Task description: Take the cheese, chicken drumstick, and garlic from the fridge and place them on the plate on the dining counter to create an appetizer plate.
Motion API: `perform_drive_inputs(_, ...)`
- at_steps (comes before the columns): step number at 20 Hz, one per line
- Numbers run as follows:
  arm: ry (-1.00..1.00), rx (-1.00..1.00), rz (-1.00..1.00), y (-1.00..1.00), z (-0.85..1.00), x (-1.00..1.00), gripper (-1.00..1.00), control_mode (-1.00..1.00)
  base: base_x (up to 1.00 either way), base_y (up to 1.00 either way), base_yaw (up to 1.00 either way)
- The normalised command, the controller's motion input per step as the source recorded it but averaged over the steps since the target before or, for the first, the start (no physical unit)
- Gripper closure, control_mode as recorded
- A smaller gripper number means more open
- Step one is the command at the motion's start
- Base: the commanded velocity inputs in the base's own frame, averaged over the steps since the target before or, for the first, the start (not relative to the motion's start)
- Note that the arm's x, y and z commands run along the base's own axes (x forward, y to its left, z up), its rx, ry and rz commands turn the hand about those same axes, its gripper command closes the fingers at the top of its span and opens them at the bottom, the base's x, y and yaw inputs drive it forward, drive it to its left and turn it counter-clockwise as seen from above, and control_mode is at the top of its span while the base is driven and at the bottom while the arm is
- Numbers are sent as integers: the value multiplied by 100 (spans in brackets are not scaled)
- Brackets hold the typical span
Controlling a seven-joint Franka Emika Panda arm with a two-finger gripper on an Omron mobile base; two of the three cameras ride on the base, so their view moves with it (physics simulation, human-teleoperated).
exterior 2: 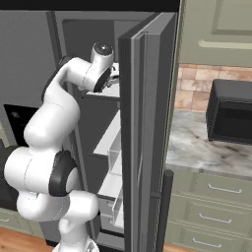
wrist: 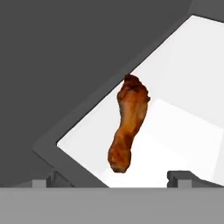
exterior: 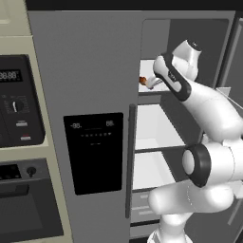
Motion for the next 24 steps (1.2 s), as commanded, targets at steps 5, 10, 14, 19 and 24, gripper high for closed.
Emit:
perform_drive_inputs(5,-4,0,8,0,-27,35,-100,-100,0,0,0)
perform_drive_inputs(10,-3,0,6,0,-23,40,-100,-100,0,0,0)
perform_drive_inputs(14,0,0,4,0,-16,43,-100,-100,0,0,0)
perform_drive_inputs(19,0,0,5,0,-10,42,-100,-100,0,0,0)
perform_drive_inputs(24,0,-1,8,0,-26,17,-100,-100,0,0,0)
